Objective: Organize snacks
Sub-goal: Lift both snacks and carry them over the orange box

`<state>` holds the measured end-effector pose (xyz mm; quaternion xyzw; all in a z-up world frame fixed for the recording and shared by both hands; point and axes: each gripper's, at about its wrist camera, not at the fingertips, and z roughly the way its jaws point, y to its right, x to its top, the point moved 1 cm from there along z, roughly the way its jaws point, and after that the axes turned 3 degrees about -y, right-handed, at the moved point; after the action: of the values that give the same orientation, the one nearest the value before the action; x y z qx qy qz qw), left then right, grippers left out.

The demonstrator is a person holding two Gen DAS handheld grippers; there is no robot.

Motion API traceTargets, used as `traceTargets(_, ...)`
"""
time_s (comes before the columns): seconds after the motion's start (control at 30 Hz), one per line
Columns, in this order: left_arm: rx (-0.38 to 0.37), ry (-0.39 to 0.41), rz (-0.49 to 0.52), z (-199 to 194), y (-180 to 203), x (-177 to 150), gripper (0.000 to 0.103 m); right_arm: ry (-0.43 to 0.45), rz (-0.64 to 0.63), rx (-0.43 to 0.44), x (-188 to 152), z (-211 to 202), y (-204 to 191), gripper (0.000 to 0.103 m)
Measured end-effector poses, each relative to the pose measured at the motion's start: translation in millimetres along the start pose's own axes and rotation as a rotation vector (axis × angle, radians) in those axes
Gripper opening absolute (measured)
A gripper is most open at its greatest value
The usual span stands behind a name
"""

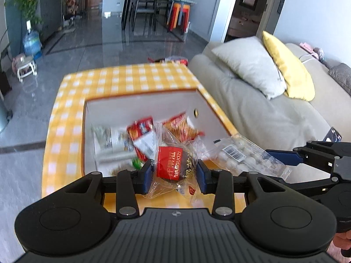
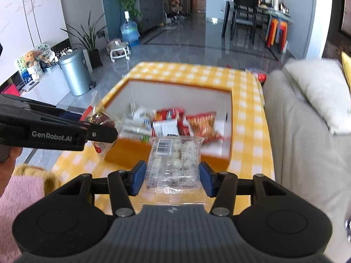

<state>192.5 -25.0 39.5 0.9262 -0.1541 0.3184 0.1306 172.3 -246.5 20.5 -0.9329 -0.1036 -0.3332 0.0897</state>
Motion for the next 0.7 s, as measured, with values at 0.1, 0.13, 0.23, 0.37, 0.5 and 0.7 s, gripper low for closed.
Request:
traceTargets(0.1,0.007,0.013,0.000,3,-3,17,0.045,0.027,-0.022,-0.007,21,2,2,0.051)
traceTargets(0.13,0.011,0.015,0.001,5,-4,22,0.045,0.034,-0.029,-0.012,28,5,2,0.051)
traceTargets(0.23,0.023,0.004,0.000,16,-9,33,0.045,0.041,-0.038,-0.016,47,17,4,0.051)
traceTargets(0.37,0.030,-0.033,-0.015,34,-20,41,0.045,0.030,-0.055,-0.039,66,40,7,0.051)
traceTargets(0.5,0.029,-0.083,-0.033,54,-32,45,0.045,-0.010,-0.075,-0.061,76,70,9,0.050)
traceTargets(0.7,0.047,-0.177,-0.013,93,-38,47,0.045,-0.088,-0.130,-0.094,81,118,7,0.050)
